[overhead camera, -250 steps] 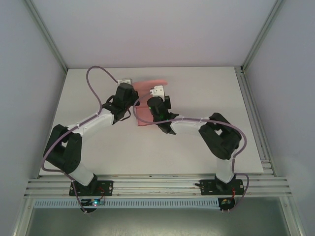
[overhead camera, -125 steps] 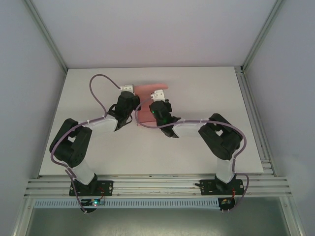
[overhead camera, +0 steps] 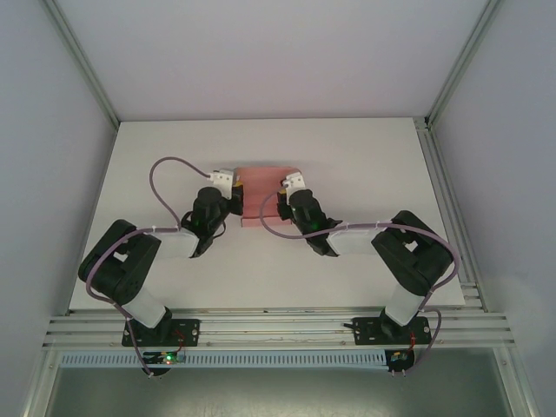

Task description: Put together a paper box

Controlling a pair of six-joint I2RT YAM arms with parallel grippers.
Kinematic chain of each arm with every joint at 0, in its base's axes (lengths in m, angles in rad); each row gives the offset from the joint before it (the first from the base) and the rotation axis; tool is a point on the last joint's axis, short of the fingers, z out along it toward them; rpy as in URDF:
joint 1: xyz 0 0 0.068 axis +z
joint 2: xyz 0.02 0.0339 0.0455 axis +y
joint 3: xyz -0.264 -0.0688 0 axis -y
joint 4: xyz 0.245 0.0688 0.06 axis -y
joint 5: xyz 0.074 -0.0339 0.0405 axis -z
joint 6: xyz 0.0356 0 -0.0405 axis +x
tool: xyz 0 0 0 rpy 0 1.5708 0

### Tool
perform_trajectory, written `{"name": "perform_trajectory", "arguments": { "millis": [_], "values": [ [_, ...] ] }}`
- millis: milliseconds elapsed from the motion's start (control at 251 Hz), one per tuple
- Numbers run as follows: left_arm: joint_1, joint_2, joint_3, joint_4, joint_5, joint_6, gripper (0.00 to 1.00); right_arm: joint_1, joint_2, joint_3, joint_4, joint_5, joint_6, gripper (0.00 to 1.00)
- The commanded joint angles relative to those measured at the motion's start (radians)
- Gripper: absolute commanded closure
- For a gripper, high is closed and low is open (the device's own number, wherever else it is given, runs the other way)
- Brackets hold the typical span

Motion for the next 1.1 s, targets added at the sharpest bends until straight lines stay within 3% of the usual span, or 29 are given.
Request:
{"name": "perform_trajectory", "arguments": {
  "millis": [0, 152, 335, 571, 635, 714, 826, 898, 1097],
  "values": [
    [-0.065, -0.013, -0.059, 0.111, 0.095, 0.044, 1.0, 0.017, -0.005, -0.045, 0.005, -0.185, 0.021, 0.85],
    [-0.087, -0.04, -0.06, 0.06, 0.048, 0.077, 1.0, 0.021, -0.058, -0.095, 0.005, -0.277, 0.016, 0.83],
    [-0.087, -0.048, -0.05, 0.062, 0.015, 0.095, 1.0, 0.024, -0.208, -0.104, -0.132, -0.249, 0.032, 0.73],
    [-0.086, -0.102, -0.008, -0.023, 0.051, 0.184, 1.0, -0.005, -0.505, -0.069, -0.476, -0.179, -0.004, 0.47],
    [-0.086, -0.115, 0.012, -0.061, 0.075, 0.213, 1.0, -0.042, -0.571, -0.056, -0.546, -0.175, -0.029, 0.31],
    [-0.084, -0.117, 0.045, -0.116, 0.095, 0.236, 1.0, -0.136, -0.598, -0.011, -0.632, -0.215, -0.061, 0.23],
    [-0.083, -0.093, 0.068, -0.116, 0.109, 0.254, 1.0, -0.288, -0.5, 0.129, -0.805, -0.407, -0.113, 0.23],
    [-0.081, -0.074, 0.084, -0.119, 0.115, 0.269, 1.0, -0.33, -0.4, 0.228, -0.912, -0.545, -0.22, 0.3],
    [-0.073, -0.053, 0.137, -0.181, 0.147, 0.3, 1.0, -0.385, -0.174, 0.442, -1.076, -0.688, -0.351, 0.43]
  ]
}}
